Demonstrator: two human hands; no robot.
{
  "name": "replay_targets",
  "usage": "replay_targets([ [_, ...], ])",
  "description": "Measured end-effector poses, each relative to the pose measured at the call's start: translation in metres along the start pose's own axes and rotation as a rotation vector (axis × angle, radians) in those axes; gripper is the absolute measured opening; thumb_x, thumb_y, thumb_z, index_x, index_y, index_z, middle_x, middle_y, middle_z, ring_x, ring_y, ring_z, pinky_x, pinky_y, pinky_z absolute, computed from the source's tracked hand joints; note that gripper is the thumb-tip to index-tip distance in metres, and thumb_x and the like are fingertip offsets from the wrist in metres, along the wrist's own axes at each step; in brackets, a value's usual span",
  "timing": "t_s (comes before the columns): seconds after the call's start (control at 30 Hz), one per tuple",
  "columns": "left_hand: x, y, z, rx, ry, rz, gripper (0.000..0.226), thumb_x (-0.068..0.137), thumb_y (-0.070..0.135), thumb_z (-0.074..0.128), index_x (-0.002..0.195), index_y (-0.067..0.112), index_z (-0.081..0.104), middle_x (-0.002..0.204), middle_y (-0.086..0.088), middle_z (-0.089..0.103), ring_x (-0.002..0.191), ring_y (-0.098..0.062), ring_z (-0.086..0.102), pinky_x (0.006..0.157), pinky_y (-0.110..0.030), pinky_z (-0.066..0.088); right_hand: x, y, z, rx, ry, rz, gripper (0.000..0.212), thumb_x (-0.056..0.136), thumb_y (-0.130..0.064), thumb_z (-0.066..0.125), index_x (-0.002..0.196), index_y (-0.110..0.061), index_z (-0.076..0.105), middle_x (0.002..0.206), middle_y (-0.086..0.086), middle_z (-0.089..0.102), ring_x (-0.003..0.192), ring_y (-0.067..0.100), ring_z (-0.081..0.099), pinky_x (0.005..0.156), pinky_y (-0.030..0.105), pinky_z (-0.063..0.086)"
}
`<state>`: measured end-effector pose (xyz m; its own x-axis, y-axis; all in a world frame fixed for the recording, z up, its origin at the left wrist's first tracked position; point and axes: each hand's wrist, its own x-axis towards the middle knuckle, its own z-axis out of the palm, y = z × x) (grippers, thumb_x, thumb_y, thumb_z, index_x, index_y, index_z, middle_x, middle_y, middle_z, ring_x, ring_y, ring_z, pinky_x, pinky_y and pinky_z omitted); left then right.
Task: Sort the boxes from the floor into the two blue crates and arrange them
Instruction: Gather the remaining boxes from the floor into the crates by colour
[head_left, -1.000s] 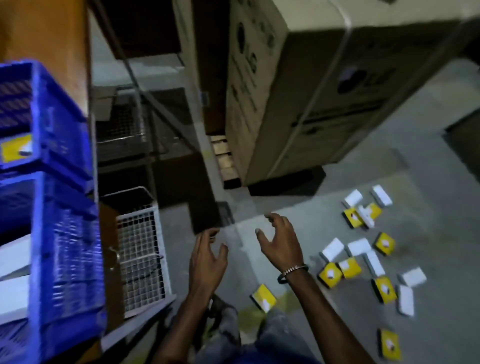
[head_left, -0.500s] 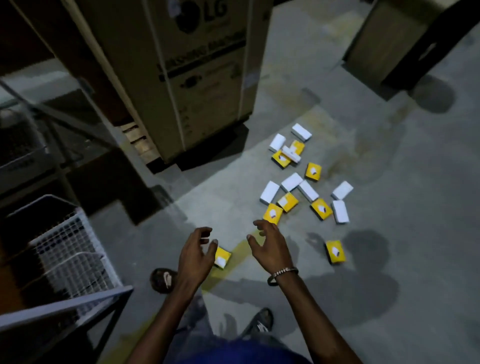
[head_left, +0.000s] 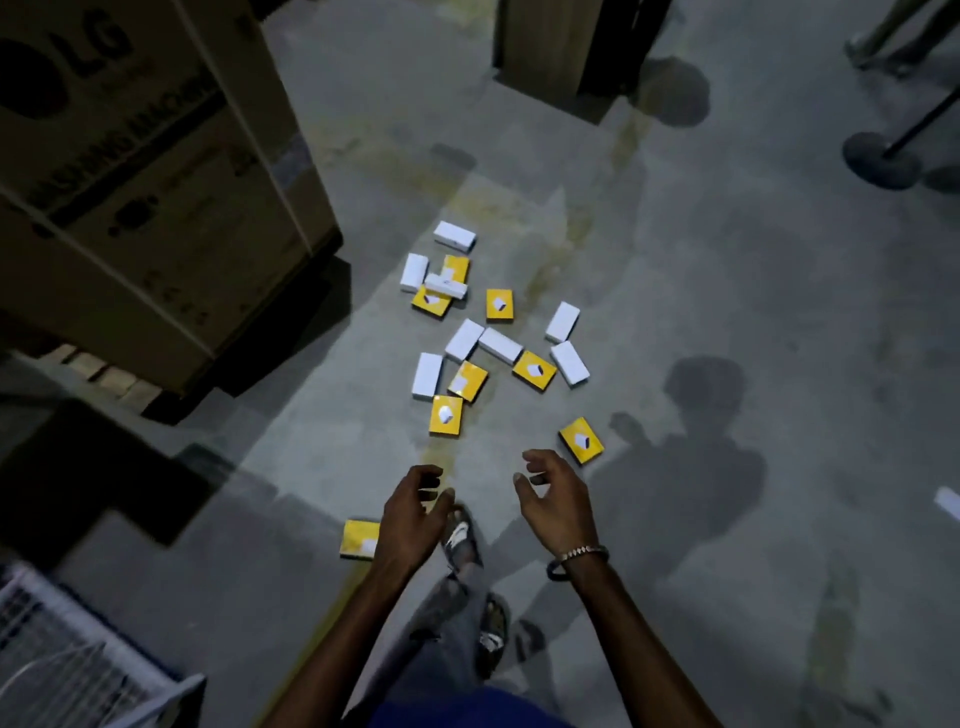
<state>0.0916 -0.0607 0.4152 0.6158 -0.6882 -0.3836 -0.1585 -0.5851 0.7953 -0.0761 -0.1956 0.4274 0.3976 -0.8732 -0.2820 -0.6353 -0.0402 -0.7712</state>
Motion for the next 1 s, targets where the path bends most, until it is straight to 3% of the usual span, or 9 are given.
replay_targets([
  [0.2, 0.072, -0.018, 0.05, 0.035, -0.106, -0.173, 0.022, 0.095, 0.02, 0.072, 0.115, 0.019, 0.064, 0.101, 0.0, 0.072, 0.091, -0.021, 0.071, 0.074, -0.028, 0.054, 0.07, 0.043, -0.009, -0.043, -0.035, 0.159, 0.024, 0.088, -0.018, 0.075, 0.111, -0.021, 0.069, 0.1, 0.001, 0.071, 0.083, 0.015, 0.07, 0.077, 0.031, 0.056],
  [0.3, 0.111, -0.038, 0.079, 0.084, -0.141, -0.211, 0.022, 0.09, 0.033, 0.068, 0.111, 0.028, 0.061, 0.092, 0.006, 0.071, 0.086, -0.02, 0.072, 0.076, -0.039, 0.058, 0.117, 0.071, -0.004, -0.08, -0.1, 0.26, 0.023, 0.088, -0.015, 0.074, 0.11, -0.019, 0.069, 0.095, 0.004, 0.071, 0.08, 0.015, 0.068, 0.078, 0.027, 0.053],
  [0.43, 0.168, -0.059, 0.129, 0.139, -0.216, -0.212, 0.027, 0.092, 0.043, 0.058, 0.114, 0.027, 0.06, 0.087, 0.011, 0.069, 0.082, -0.013, 0.07, 0.074, -0.037, 0.057, 0.191, 0.13, 0.009, -0.108, -0.149, 0.388, 0.023, 0.088, -0.016, 0.071, 0.111, -0.018, 0.069, 0.091, 0.004, 0.072, 0.083, 0.019, 0.067, 0.078, 0.024, 0.048],
  [0.57, 0.235, -0.093, 0.191, 0.105, -0.281, -0.279, 0.025, 0.094, 0.031, 0.065, 0.117, 0.022, 0.062, 0.088, 0.006, 0.071, 0.081, -0.01, 0.07, 0.075, -0.032, 0.056, 0.269, 0.243, 0.034, -0.14, -0.224, 0.581, 0.037, 0.083, -0.025, 0.082, 0.115, -0.017, 0.066, 0.096, 0.005, 0.07, 0.094, 0.026, 0.069, 0.086, 0.028, 0.052],
  [0.67, 0.285, -0.145, 0.257, -0.041, -0.232, -0.432, 0.021, 0.096, 0.012, 0.071, 0.116, 0.011, 0.065, 0.083, -0.002, 0.073, 0.074, -0.006, 0.072, 0.063, -0.018, 0.051, 0.339, 0.351, 0.061, -0.196, -0.304, 0.676, 0.063, 0.079, -0.028, 0.088, 0.131, -0.013, 0.057, 0.12, 0.014, 0.067, 0.112, 0.029, 0.065, 0.086, 0.025, 0.044],
  [0.73, 0.307, -0.196, 0.309, -0.124, -0.197, -0.586, 0.023, 0.097, 0.011, 0.071, 0.119, 0.01, 0.066, 0.089, -0.007, 0.076, 0.085, -0.024, 0.075, 0.064, -0.027, 0.053, 0.378, 0.425, 0.085, -0.209, -0.318, 0.733, 0.076, 0.078, -0.03, 0.088, 0.14, -0.01, 0.05, 0.135, 0.017, 0.061, 0.124, 0.03, 0.059, 0.096, 0.029, 0.044],
  [0.8, 0.321, -0.248, 0.364, -0.119, -0.171, -0.611, 0.021, 0.095, 0.019, 0.073, 0.115, 0.019, 0.066, 0.087, 0.0, 0.077, 0.083, -0.023, 0.075, 0.066, -0.031, 0.054, 0.412, 0.495, 0.105, -0.27, -0.327, 0.764, 0.082, 0.08, -0.038, 0.085, 0.147, -0.01, 0.045, 0.147, 0.016, 0.053, 0.134, 0.031, 0.052, 0.107, 0.035, 0.043],
  [0.9, 0.334, -0.317, 0.447, -0.086, -0.231, -0.638, 0.02, 0.091, 0.035, 0.076, 0.106, 0.036, 0.062, 0.089, 0.004, 0.075, 0.086, -0.023, 0.074, 0.072, -0.037, 0.055, 0.455, 0.59, 0.136, -0.384, -0.353, 0.729, 0.088, 0.082, -0.042, 0.081, 0.152, -0.007, 0.04, 0.153, 0.017, 0.047, 0.139, 0.033, 0.047, 0.108, 0.036, 0.041],
  [1.0, 0.35, -0.357, 0.523, -0.092, -0.305, -0.637, 0.028, 0.089, 0.032, 0.074, 0.115, 0.032, 0.063, 0.102, 0.004, 0.073, 0.096, -0.023, 0.072, 0.087, -0.041, 0.058, 0.487, 0.677, 0.163, -0.504, -0.304, 0.615, 0.119, 0.052, -0.07, 0.08, 0.147, -0.009, 0.043, 0.148, 0.019, 0.049, 0.139, 0.034, 0.048, 0.105, 0.039, 0.045],
])
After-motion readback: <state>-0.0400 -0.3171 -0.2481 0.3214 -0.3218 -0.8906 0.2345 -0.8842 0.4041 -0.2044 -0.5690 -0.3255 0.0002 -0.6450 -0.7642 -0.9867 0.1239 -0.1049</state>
